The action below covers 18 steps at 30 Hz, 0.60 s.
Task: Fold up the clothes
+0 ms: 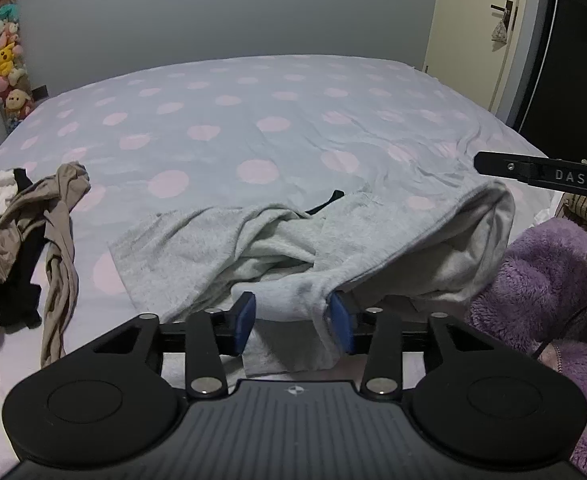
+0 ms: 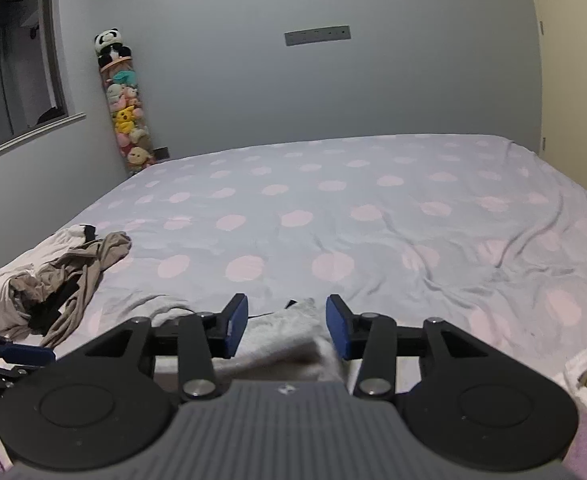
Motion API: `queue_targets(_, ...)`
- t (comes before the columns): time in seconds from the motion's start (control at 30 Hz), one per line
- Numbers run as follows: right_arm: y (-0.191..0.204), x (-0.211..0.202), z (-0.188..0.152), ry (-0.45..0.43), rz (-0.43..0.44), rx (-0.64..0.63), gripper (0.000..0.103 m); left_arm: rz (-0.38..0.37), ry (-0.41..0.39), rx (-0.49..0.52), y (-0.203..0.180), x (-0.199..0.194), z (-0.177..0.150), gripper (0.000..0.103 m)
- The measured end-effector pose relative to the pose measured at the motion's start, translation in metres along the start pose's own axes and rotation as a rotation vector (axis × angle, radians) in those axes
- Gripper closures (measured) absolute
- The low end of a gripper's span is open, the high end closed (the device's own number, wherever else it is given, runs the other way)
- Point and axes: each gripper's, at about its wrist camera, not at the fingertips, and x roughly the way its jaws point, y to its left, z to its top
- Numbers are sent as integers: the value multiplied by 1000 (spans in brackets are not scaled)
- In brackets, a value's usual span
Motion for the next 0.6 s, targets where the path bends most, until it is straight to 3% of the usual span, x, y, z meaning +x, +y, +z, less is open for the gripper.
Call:
queue_targets(0.13, 11, 20, 0, 37, 42, -3, 54, -67, -19, 50, -2, -10, 6, 58)
queue_targets(0.37, 30, 54, 0, 101, 115, -9, 53, 58, 4, 72, 7, 22, 25, 58)
queue_targets(0.6, 45, 98, -10, 193, 151, -4, 53, 104, 41, 15, 24, 80, 42, 58)
